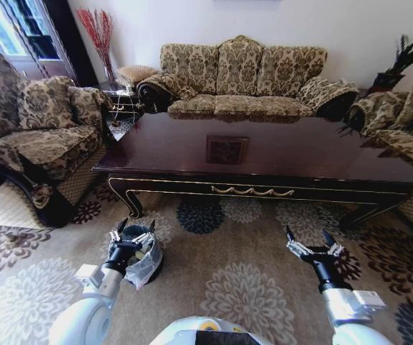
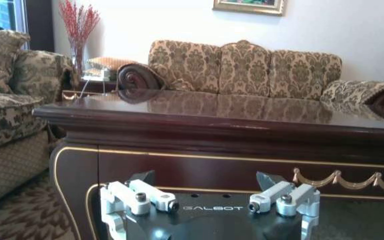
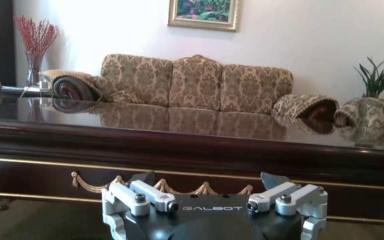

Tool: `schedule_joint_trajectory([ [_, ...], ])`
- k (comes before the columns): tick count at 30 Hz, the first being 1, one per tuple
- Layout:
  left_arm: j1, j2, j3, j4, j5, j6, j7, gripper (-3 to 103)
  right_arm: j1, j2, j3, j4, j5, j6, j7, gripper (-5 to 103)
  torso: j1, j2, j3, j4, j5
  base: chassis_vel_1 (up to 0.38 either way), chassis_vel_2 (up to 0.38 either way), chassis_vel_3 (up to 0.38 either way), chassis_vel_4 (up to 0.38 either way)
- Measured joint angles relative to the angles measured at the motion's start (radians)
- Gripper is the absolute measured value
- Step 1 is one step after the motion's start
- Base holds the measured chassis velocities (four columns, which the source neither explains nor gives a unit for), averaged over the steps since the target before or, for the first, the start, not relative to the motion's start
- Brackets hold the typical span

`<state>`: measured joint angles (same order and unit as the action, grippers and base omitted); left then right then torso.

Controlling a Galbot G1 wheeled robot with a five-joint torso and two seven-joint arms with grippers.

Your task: Move to the front of the table and place the trash on the table into the trash bin.

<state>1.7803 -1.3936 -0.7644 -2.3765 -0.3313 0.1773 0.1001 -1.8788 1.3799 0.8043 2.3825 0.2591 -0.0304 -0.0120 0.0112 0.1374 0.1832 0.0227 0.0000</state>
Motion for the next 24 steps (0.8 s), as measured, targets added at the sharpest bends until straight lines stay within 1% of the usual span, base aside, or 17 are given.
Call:
schedule_joint_trajectory([
  [8, 0.000, 0.000, 0.000, 0.001, 0.000, 0.000, 0.000, 100, 0.000, 0.000, 0.000, 0.000, 0.000, 0.000, 0.000, 100, 0.000, 0.000, 0.000, 0.0000, -0.0001, 0.000, 0.000, 0.000, 0.000],
  [14, 0.000, 0.000, -0.001, 0.001, 0.000, 0.000, 0.000, 100, 0.000, 0.000, 0.000, 0.000, 0.000, 0.000, 0.000, 100, 0.000, 0.000, 0.000, 0.0000, -0.0002, -0.054, -0.052, 0.069, 0.054],
  [19, 0.000, 0.000, -0.001, 0.001, 0.000, 0.000, -0.001, 100, 0.000, 0.000, 0.000, 0.000, 0.000, 0.000, 0.000, 100, 0.000, 0.000, 0.000, 0.0000, -0.0002, -0.155, -0.166, 0.164, 0.154],
  [24, 0.000, 0.000, -0.001, 0.001, -0.001, 0.000, -0.001, 100, 0.000, 0.000, 0.000, 0.000, 0.000, 0.000, 0.000, 100, 0.000, 0.000, 0.000, 0.0000, 0.0001, -0.262, -0.246, 0.247, 0.245],
])
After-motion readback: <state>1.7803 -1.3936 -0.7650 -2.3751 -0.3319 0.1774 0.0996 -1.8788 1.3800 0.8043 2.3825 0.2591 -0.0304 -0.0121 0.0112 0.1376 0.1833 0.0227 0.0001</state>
